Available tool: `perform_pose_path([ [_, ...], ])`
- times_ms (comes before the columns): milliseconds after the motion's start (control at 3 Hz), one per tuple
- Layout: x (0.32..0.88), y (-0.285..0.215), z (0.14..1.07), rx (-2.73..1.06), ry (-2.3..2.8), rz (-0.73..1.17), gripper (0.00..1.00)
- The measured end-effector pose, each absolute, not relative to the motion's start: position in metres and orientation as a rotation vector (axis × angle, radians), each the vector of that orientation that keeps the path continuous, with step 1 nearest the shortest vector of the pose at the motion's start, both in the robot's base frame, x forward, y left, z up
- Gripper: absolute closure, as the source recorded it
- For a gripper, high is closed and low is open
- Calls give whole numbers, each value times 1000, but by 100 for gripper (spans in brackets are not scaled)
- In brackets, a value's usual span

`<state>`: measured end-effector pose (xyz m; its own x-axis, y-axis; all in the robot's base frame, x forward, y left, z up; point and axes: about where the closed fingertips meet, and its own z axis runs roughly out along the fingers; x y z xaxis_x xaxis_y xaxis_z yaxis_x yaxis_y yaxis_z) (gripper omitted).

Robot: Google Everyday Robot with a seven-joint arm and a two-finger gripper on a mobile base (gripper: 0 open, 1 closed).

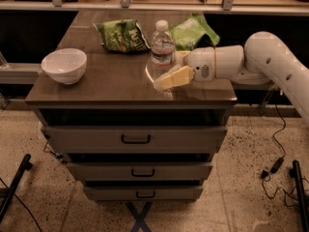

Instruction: Place water bottle upright

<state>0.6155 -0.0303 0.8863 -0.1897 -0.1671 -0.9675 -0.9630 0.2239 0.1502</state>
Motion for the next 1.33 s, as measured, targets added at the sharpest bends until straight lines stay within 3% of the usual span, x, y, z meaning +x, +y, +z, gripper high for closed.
perform_pose_path([
  [1000,645,-107,931,-970,1320,993,0],
  [1333,645,-107,932,-969,1319,992,0],
])
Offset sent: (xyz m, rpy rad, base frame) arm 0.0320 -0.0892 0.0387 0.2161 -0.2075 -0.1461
